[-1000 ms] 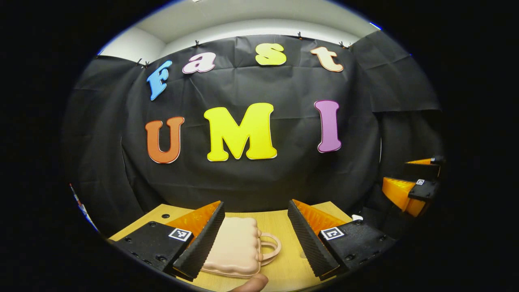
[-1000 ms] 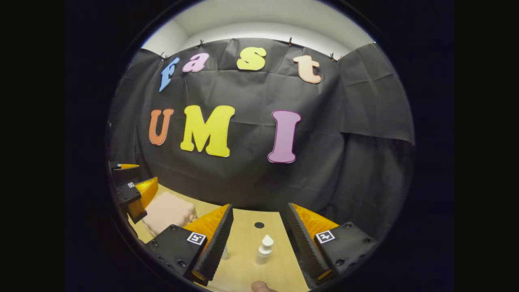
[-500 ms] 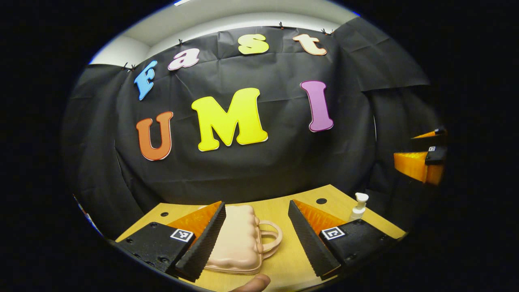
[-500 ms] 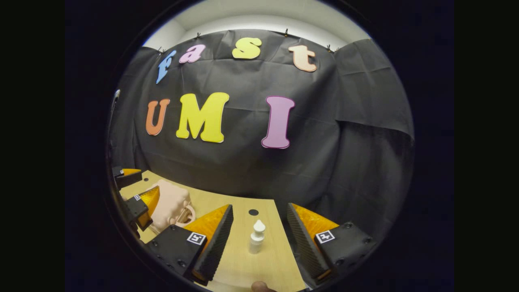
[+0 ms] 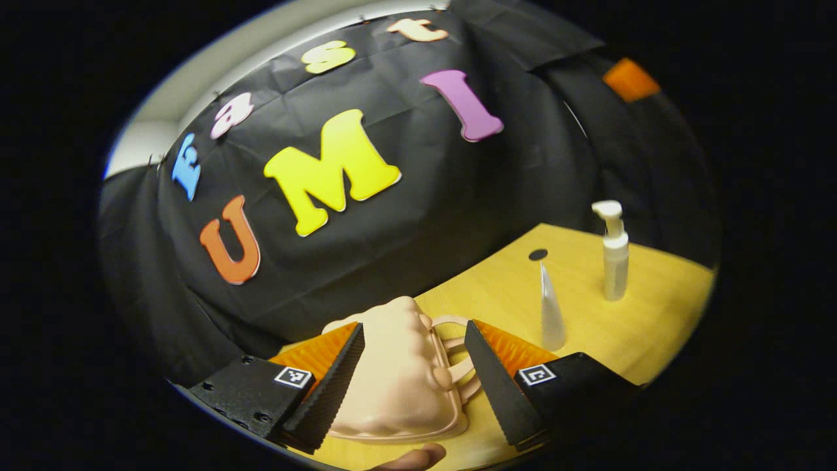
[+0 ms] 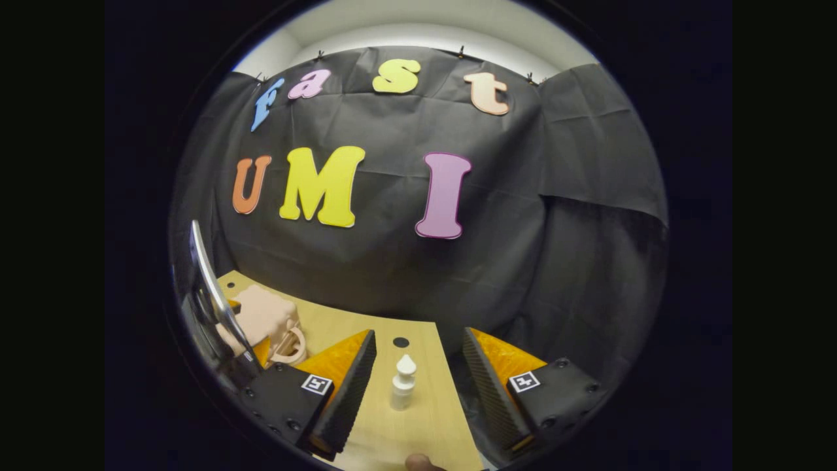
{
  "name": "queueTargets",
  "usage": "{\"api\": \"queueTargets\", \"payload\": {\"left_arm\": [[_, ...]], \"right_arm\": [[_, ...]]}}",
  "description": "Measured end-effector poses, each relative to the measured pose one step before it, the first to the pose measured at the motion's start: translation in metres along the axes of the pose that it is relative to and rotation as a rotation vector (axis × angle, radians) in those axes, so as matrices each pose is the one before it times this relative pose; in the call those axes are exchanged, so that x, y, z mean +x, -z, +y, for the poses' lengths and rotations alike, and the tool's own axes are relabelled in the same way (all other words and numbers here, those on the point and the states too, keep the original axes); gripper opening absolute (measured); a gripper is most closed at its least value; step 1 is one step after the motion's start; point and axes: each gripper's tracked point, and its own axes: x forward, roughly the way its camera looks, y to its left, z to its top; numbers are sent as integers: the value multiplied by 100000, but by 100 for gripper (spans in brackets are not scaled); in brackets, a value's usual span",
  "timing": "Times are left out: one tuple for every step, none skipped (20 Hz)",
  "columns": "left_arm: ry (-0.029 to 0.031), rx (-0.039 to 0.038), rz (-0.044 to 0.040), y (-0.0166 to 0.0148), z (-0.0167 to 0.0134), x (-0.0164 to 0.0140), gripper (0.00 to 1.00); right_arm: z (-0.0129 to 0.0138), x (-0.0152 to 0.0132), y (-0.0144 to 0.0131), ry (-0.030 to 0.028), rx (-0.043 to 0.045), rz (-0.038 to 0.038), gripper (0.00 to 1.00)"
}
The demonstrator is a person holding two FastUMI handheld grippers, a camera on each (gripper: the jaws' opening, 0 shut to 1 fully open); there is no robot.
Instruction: First open the suitcase, pack the skin care products into it, and then close the suitcase.
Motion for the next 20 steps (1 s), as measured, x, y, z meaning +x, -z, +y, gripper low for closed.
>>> {"api": "queueTargets", "payload": {"left_arm": [[699,9794,-759,410,-938,391,98],[761,9658,-1301,131,-1085,719,97],[1146,9632,472,270,-1206,501,97],[213,7892,-439,174,-682,426,97],[-74,6248,1559,519,-750,320,97],[-1516,5072,819,420,-479,33,97],[-772,4374,1907,367,-716,178,96],[-787,4875,1277,260,-517,645,97],[-680,4596,1614,169,-670,506,97],[468,4314,2629,188,-763,809,96],[220,3735,1884,299,-409,791,95],[986,3676,1517,163,-130,924,89],[300,4841,451,8,-12,619,77],[-375,4184,1171,182,458,193,57],[1602,705,490,213,-81,253,49],[2775,-405,535,278,-952,3,36],[831,2325,1006,147,-54,-114,27],[-144,3097,183,69,501,-194,13],[-632,1815,705,215,469,165,12],[10,987,676,469,278,-221,8]], "right_arm": [[-359,28,276,513,423,360,80],[-472,8,425,668,525,550,79],[-384,-49,307,452,834,718,77],[-473,-47,460,357,1062,583,79],[-451,-39,339,490,1062,503,79],[-410,-17,523,245,988,867,79],[-445,-41,425,526,867,1071,79],[-452,-29,485,240,714,811,79],[-447,-142,299,324,287,694,79],[-609,-85,467,471,-152,503,79],[-526,-190,220,592,-437,312,79],[-625,-76,378,1039,-282,368,77],[-562,-153,190,668,439,484,80],[-429,-227,218,205,791,508,80],[-250,-93,126,363,454,358,79],[-301,102,80,726,-11,176,79],[-225,15,-109,463,-27,-89,79],[-48,-118,-121,250,95,-243,80],[69,-131,-295,252,116,-418,79],[39,-49,-264,103,86,-696,79]]}}
